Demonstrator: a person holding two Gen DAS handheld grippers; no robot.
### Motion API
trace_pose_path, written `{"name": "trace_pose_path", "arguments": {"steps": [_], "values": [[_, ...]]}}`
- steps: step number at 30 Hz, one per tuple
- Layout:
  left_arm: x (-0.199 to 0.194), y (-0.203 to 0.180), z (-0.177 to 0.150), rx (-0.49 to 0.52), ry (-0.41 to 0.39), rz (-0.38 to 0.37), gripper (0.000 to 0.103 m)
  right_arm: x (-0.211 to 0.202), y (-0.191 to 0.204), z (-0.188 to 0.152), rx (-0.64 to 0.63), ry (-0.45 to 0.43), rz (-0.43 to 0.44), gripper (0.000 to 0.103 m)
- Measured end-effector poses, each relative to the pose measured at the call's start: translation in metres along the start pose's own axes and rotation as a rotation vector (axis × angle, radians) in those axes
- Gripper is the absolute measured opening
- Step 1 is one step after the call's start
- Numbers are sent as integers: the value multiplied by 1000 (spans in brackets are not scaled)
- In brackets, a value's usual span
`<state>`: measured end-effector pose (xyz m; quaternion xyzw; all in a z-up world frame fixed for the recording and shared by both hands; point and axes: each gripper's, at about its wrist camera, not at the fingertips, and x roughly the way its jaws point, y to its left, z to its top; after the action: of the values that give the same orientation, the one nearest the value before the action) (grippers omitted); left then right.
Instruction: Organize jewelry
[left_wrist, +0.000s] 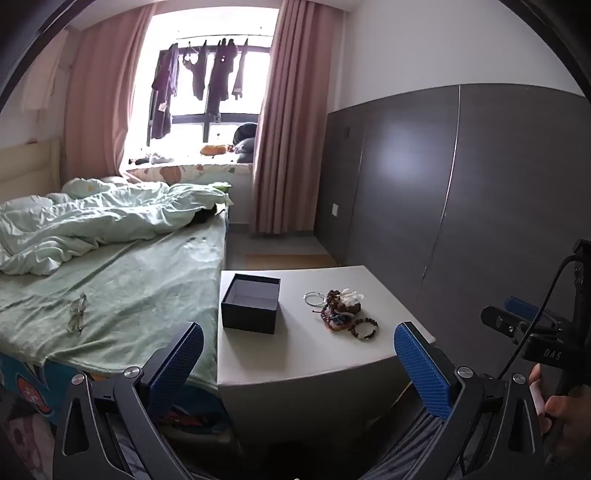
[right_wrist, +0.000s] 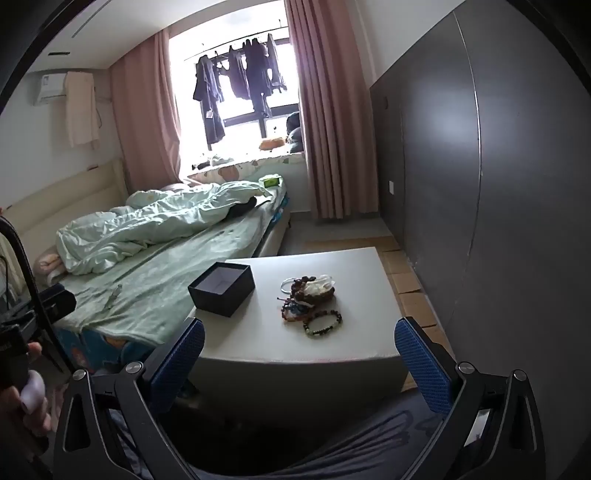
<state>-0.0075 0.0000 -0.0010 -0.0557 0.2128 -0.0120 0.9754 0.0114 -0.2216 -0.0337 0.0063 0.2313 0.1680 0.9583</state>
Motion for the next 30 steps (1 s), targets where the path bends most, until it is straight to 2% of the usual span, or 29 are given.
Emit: {"name": "trace_pose_path", "arguments": {"steps": [12, 30], "values": [[3, -1, 0, -4, 6, -4, 103, 4, 6, -3, -11, 6, -15, 103], [4, 1, -4, -7, 9, -9, 103, 3, -5, -3, 31, 12, -24, 103]]}}
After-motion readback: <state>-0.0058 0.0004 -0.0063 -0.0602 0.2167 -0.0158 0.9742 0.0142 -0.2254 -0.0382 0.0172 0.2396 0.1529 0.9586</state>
